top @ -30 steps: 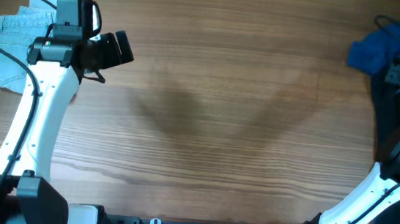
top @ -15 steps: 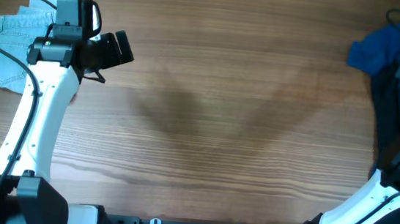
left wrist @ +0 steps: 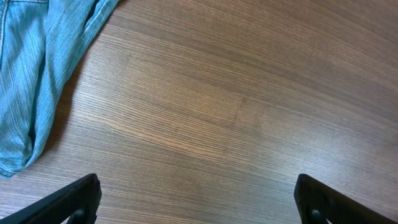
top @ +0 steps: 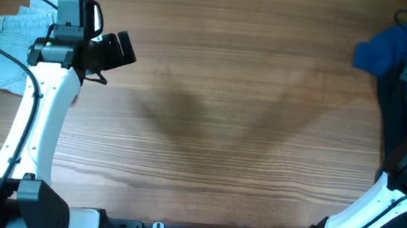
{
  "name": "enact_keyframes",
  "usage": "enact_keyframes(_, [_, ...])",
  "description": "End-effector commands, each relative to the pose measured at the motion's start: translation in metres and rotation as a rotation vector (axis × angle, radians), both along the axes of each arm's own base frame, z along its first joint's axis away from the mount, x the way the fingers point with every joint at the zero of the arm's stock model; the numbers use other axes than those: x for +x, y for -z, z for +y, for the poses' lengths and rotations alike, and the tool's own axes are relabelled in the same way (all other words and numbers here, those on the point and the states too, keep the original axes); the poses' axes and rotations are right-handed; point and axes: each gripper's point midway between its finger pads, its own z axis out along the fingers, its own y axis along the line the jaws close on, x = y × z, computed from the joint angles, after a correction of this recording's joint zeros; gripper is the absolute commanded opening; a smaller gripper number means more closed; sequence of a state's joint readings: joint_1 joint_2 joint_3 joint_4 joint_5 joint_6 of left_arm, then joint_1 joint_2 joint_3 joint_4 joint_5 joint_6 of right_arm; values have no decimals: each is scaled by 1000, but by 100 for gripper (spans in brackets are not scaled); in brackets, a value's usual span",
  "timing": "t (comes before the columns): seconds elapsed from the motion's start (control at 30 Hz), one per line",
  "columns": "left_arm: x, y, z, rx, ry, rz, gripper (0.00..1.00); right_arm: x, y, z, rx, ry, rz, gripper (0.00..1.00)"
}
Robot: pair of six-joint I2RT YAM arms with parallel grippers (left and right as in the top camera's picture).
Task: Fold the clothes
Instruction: 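Grasp the black shorts from the pile with the right gripper, then lift and drag the black shorts to the table center, right gripper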
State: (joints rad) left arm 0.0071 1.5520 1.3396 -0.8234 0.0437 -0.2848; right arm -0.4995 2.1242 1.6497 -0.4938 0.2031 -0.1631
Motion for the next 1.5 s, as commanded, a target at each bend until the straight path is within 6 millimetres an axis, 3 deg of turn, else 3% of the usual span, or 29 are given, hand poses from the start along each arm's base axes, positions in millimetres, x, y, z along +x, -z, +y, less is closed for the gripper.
enact_keyframes(0.0, [3,-3,-4,-2,24,-9,100,3,-32,-2,-2,23,-75,4])
enact_keyframes(0.13, [3,-3,-4,-2,24,-9,100,0,-153,22,-13,-34,-318,4])
enact_keyframes(0.23, [3,-3,-4,-2,24,-9,100,-12,-213,49,17,-88,-447,4])
enact_keyframes(0.3, [3,-3,-4,-2,24,-9,100,-11,-242,84,110,-178,-543,4])
enact_keyframes(0.37, [3,-3,-4,-2,24,-9,100,1,-253,134,246,-297,-598,4])
enact_keyframes(0.4, [3,-3,-4,-2,24,-9,100,6,-254,154,297,-341,-607,4])
enact_keyframes(0.5, [3,-3,-4,-2,24,-9,100,31,-247,259,443,-517,-586,4])
enact_keyframes(0.57, [3,-3,-4,-2,24,-9,100,46,-230,335,514,-625,-544,4])
enact_keyframes(0.7, [3,-3,-4,-2,24,-9,100,63,-162,464,612,-784,-422,4])
enact_keyframes(0.73, [3,-3,-4,-2,24,-9,100,63,-138,506,647,-833,-391,4])
enact_keyframes(0.83, [3,-3,-4,-2,24,-9,100,45,-84,614,694,-986,-342,4])
enact_keyframes(0.9, [3,-3,-4,-2,24,-9,100,35,-68,644,679,-1028,-335,4])
enact_keyframes(0.97, [3,-3,-4,-2,24,-9,100,16,-67,680,673,-1126,-354,4])
enact_keyframes(1.07, [3,-3,-4,-2,24,-9,100,10,-79,698,673,-1182,-406,4])
enact_keyframes(1.13, [3,-3,-4,-2,24,-9,100,9,-77,698,671,-1180,-392,25])
enact_keyframes(1.17, [3,-3,-4,-2,24,-9,100,7,-76,698,676,-1185,-384,52])
enact_keyframes(1.23, [3,-3,-4,-2,24,-9,100,10,-83,693,653,-1205,-403,63])
enact_keyframes(1.3, [3,-3,-4,-2,24,-9,100,18,-108,674,622,-1203,-443,69])
enact_keyframes(1.37, [3,-3,-4,-2,24,-9,100,27,-125,636,578,-1142,-431,69])
enact_keyframes(1.43, [3,-3,-4,-2,24,-8,100,31,-113,594,517,-1096,-339,66])
enact_keyframes(1.47, [3,-3,-4,-2,24,-8,100,31,-95,566,475,-1051,-255,64])
